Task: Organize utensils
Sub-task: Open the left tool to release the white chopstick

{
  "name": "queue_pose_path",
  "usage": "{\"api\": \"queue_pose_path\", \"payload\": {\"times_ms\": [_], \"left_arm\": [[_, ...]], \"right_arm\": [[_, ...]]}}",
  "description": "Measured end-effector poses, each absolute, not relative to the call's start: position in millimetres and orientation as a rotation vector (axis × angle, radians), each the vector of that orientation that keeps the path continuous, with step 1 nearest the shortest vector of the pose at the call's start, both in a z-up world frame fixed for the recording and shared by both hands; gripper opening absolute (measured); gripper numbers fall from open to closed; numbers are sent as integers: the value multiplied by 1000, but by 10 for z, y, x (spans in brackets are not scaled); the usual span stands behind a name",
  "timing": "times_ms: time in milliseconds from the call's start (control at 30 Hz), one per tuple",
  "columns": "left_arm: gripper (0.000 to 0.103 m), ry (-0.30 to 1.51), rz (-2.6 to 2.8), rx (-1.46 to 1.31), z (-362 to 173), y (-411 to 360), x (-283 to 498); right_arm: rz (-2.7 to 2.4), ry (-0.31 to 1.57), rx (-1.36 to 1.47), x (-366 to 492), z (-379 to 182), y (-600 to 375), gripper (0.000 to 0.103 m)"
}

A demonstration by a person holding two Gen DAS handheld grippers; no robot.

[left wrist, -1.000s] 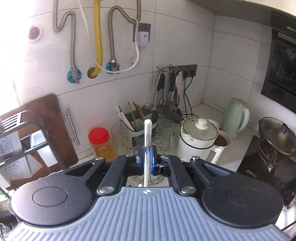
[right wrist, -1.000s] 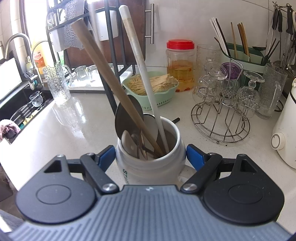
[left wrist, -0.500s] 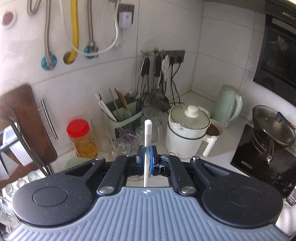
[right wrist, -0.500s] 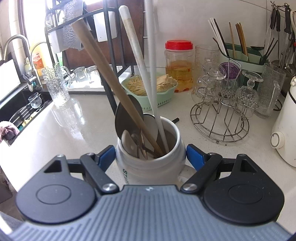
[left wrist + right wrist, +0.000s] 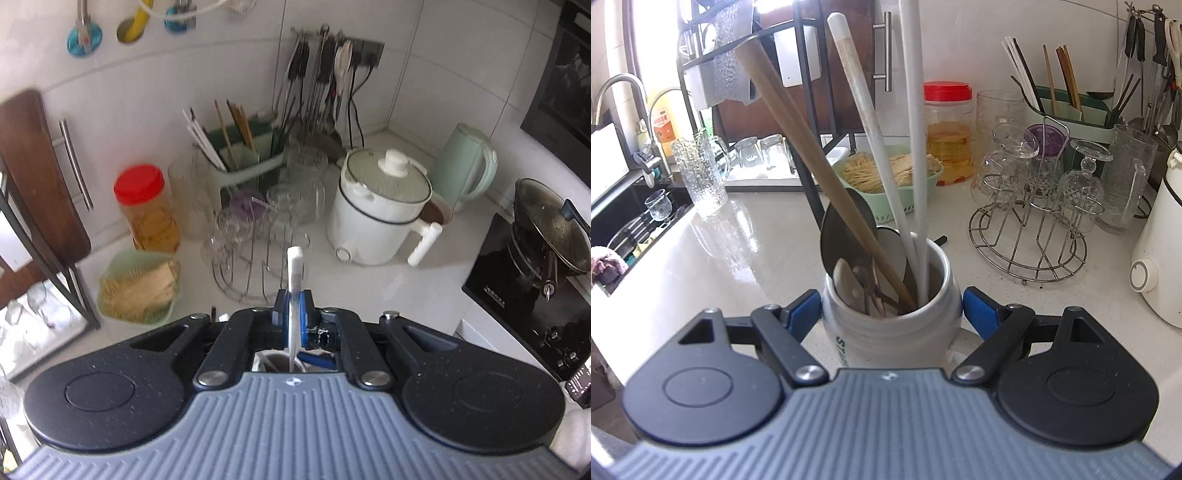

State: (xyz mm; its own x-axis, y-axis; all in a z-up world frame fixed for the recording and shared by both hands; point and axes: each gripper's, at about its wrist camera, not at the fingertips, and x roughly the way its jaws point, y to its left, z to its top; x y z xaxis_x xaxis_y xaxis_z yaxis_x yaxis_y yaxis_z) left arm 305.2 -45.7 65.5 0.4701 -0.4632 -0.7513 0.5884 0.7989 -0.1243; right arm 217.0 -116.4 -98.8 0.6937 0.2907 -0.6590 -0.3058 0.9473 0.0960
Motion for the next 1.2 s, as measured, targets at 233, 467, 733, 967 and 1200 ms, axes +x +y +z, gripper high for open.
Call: {"api": "queue_pose_path", "payload": {"times_ms": [233, 467, 733, 967, 1200], "left_arm": [[6, 971, -655, 181, 570, -556, 3162], [6, 1064, -642, 186, 497, -580, 3287], [6, 1141, -644, 149, 318, -587, 3353], [14, 1126, -636, 120, 330, -551, 3332], [44, 1043, -602, 74, 445, -421, 3176]], "right_arm": [[326, 728, -17, 2164, -995, -1169, 86], [312, 725, -12, 2153, -995, -1156, 86], [299, 722, -10, 2149, -995, -1143, 86], [291, 716, -6, 2137, -1000, -1137, 86], [272, 712, -4, 2128, -1000, -1124, 86]]}}
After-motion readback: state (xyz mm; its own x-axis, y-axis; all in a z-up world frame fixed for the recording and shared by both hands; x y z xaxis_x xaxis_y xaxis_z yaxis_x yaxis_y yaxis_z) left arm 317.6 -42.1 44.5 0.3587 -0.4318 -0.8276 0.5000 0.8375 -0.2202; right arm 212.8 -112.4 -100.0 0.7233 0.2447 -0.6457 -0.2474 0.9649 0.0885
